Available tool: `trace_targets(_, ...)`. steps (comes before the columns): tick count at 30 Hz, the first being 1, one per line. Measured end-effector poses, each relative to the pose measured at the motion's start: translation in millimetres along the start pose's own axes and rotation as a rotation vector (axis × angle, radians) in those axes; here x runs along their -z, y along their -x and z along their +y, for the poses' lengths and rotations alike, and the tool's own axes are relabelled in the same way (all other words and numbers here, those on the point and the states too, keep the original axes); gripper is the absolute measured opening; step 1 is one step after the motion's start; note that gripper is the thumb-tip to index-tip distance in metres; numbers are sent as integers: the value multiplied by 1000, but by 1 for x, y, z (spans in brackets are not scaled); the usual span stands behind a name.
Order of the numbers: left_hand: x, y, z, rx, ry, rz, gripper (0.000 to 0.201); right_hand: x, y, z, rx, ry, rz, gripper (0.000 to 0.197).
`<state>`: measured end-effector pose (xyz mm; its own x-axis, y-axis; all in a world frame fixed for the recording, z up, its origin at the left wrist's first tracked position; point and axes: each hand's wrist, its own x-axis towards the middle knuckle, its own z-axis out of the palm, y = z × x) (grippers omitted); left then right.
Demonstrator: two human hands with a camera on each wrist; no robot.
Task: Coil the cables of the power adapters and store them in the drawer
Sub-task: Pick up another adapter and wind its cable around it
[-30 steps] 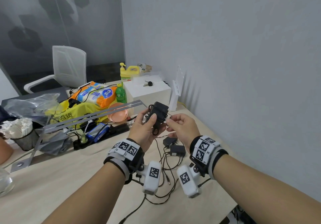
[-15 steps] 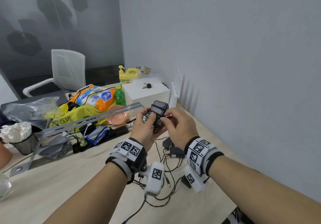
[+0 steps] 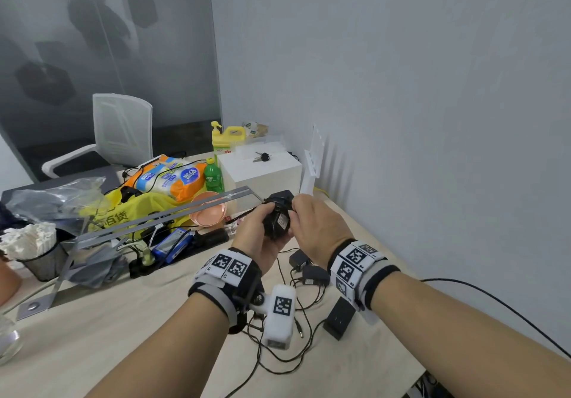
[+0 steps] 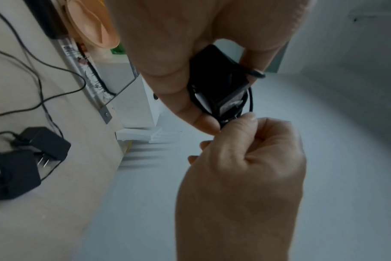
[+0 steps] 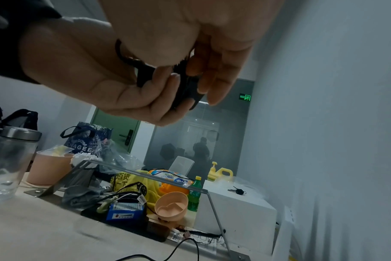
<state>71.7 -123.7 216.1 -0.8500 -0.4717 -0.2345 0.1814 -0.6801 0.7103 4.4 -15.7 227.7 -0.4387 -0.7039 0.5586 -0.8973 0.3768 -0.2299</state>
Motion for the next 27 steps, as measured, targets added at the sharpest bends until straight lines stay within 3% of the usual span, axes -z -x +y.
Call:
trace_targets(2,0,1,1,24,44,7,22,-2,0,2,57,63,56,23)
trace_targets(4,0,2,0,36,56,12,23,1,-2,3,64,79,-7,11)
trace_targets(7,-1,3,-2,49,51,22,25,3,-3,6,23,107,-243,30)
trace_targets(9,-3,2,-4,35,53,39,24,2,0,2,11,123,-277,36)
trace_targets(17,-4,3,-4,41,109,-7,19,-5,5,6,-432,-518,-4,21)
trace_targets(23,6,3,0,73,78,-25,26,2,-3,12,-652,-749,-40,14)
trace_targets(27,8,-1,1,10,51,-21,33,6,-4,10,-886,-859,-188,30)
